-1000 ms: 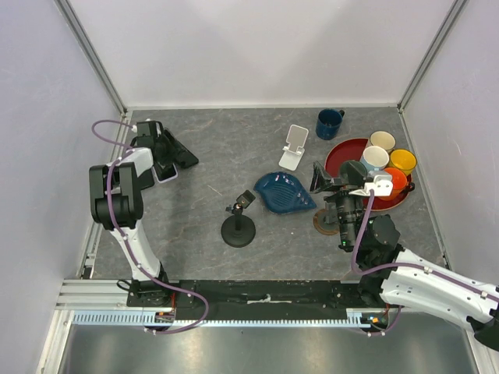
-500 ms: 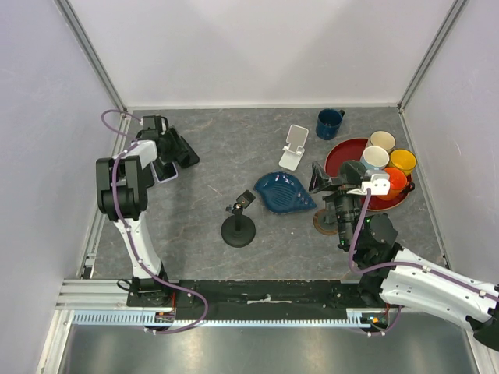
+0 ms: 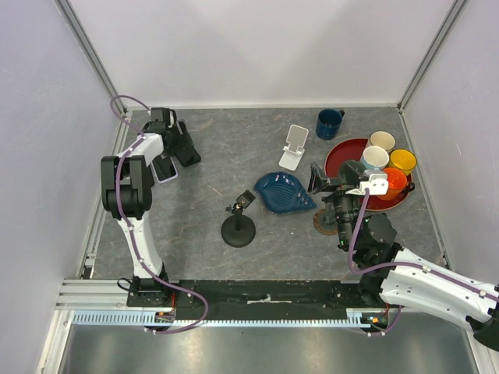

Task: Remove the phone from the phone stand

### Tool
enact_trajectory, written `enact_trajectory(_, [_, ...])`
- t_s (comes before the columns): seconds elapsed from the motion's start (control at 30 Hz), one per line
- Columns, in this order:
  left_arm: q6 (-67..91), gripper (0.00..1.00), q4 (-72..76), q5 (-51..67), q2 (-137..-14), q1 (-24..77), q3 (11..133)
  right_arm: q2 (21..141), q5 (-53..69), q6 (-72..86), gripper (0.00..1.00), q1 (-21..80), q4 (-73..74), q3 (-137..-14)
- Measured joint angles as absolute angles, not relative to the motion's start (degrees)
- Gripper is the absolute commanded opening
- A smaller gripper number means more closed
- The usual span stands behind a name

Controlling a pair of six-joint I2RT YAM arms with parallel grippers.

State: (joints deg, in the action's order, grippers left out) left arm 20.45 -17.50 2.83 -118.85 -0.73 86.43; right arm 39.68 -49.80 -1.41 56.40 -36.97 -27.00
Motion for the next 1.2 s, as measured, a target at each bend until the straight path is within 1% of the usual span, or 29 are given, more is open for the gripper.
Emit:
enact_trajectory(0.1, [19.6, 0.89, -18.2, 1.6, -119.2, -0.2, 87.5, 39.7, -49.7, -1.3, 0.98, 56.4, -36.6, -27.0])
enact_trajectory(0.47, [17.6, 0.91, -19.8, -1.9, -119.3, 2.5, 89.4, 39.7, -49.3, -1.3, 0.98, 56.0, -35.5, -27.0])
enact_trajectory(0.6, [17.0, 0.91, -19.9, -3.4, -116.8, 4.3, 88.7, 39.9, -48.9, -1.3, 0.98, 56.0, -34.6, -27.0])
enact_trajectory(0.87, [16.8, 0.92, -15.7, -5.1, -96.0, 12.9, 80.4, 39.7, -48.4, -1.0, 0.98, 56.0, -29.3, -28.2])
enact_trajectory(1.2, [14.7, 0.93, -12.8, -10.0, -68.7, 20.6, 64.7, 39.1, -47.7, 3.3, 0.98, 56.0, -17.9, -35.6])
